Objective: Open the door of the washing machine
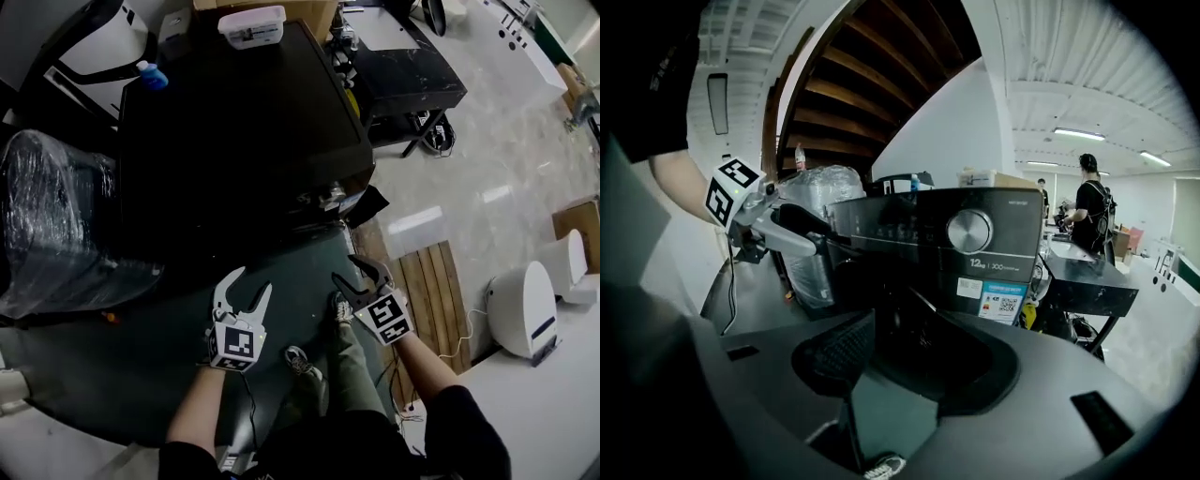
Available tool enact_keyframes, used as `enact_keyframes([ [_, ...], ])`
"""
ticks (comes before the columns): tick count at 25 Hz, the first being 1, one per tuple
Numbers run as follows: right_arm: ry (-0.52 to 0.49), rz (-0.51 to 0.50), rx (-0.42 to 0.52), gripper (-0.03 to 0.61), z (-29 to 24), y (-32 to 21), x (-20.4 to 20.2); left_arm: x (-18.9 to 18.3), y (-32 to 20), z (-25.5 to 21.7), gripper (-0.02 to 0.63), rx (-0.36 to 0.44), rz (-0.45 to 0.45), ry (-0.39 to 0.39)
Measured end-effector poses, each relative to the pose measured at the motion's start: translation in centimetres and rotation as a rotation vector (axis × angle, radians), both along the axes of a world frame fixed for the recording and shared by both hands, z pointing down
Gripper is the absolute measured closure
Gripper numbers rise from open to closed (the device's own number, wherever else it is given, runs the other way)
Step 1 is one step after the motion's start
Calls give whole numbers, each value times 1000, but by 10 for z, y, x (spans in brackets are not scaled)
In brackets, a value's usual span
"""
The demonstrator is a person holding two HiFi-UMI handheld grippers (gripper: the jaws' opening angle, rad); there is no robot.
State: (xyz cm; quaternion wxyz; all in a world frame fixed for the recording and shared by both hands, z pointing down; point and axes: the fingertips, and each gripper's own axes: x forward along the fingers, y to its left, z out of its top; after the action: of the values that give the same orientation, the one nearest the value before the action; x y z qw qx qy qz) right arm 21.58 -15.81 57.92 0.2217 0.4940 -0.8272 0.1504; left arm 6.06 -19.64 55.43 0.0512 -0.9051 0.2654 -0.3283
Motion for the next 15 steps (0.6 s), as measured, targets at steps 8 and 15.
enact_keyframes([
  [8, 82, -110, -29, 364, 67, -50, 19, 16, -50, 41, 403, 23, 9, -104],
  [15, 149, -224, -29, 351, 100, -84, 32, 32, -56, 67, 397, 44, 63, -199],
])
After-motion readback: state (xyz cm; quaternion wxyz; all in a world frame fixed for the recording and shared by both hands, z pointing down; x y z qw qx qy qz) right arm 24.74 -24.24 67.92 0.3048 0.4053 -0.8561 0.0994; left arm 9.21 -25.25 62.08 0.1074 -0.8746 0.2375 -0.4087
